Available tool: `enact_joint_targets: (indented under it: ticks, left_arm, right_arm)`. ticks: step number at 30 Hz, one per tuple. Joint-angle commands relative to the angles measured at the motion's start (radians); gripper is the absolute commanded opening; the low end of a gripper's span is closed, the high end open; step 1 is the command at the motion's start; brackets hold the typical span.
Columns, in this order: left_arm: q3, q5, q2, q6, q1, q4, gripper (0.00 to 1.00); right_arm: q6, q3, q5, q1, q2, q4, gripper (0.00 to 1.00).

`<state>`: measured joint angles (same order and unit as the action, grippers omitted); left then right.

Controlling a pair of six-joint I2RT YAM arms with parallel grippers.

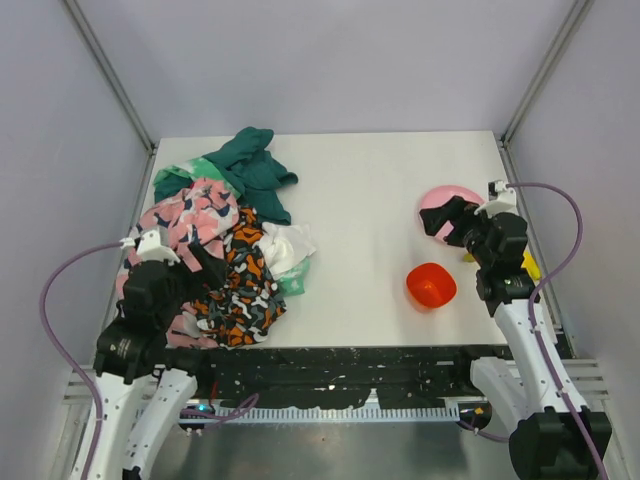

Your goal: Pick out a specific cloth from the pile

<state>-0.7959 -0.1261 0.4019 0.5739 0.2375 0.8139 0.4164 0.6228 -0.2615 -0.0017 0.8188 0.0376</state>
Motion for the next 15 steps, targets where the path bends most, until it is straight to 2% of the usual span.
enact_joint_targets:
  ticks: [1,6,10,12,15]
  left_arm:
    - [-0.049,0.017,0.144,-0.025,0.064,0.01,1.0]
    - [-0.087,-0.341,0.357,-0.032,0.434,0.066,0.99]
    - [-0.123,-0.498,0.538,-0.039,0.601,0.163,1.0]
    - [-0.124,-0.526,0.606,-0.043,0.667,0.179,1.0]
    - [-0.111,-0.454,0.692,-0.087,0.706,0.104,1.0]
  right_arm:
    - [0.079,-0.026,0.061,0.002,-0.072,-0.102,0.95]
    - [0.061,-0.089,0.039,0.002,-0.13,-0.172,0.95]
    - [0.03,-0.086,0.036,0.002,-0.118,-0.156,0.95]
    - [0.019,-0.083,0.034,0.002,-0.109,-0.147,0.95]
    - [0.016,-0.083,0.03,0.002,-0.096,-0.15,0.95]
